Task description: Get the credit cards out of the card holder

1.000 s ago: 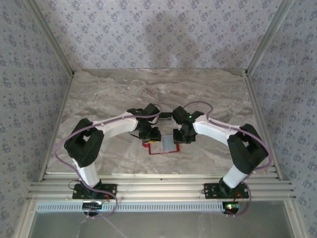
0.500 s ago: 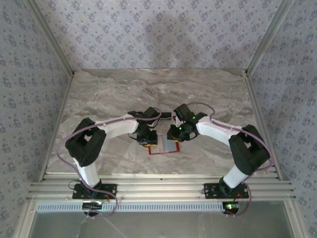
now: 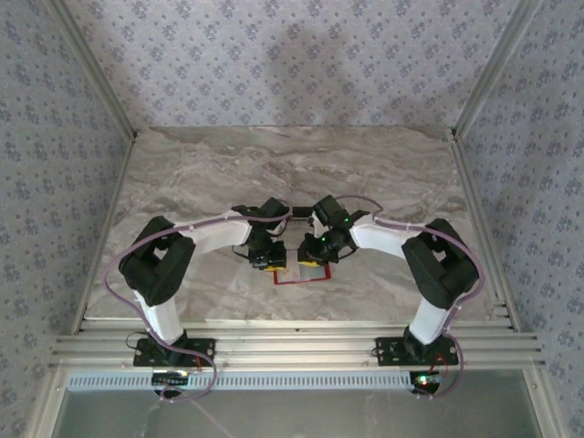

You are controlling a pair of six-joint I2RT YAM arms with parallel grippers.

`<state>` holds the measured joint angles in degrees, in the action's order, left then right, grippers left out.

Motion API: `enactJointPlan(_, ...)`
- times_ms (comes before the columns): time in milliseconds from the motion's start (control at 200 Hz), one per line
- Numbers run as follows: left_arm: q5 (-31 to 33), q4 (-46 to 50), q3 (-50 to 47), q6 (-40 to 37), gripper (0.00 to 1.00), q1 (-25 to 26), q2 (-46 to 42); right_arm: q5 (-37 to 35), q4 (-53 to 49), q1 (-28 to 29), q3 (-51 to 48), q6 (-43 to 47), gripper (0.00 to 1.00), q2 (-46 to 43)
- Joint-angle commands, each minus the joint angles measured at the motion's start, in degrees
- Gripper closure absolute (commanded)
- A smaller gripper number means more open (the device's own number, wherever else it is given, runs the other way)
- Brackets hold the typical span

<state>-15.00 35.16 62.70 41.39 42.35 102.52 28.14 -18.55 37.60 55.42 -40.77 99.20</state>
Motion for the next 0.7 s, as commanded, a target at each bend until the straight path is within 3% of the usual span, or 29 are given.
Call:
enactJointPlan(0, 0.57, 0.79, -1.35, -1.06, 0.78, -0.44, 0.05, 1.30, 0.81, 0.87, 2.05, -0.84, 0.78, 1.69)
enactJointPlan(305, 0.26, 0.52, -2.06, -1.23, 0.79, -0.62, -0.02, 0.93, 1.17, 1.91, 3.48, -1.06, 0.79, 3.94)
enactJointPlan(695, 0.26, 0.53, -2.35, -1.27, 0.80, -0.70, -0.31, -4.89, -4.23, 2.82, 5.31, 1.71, 0.80, 5.11)
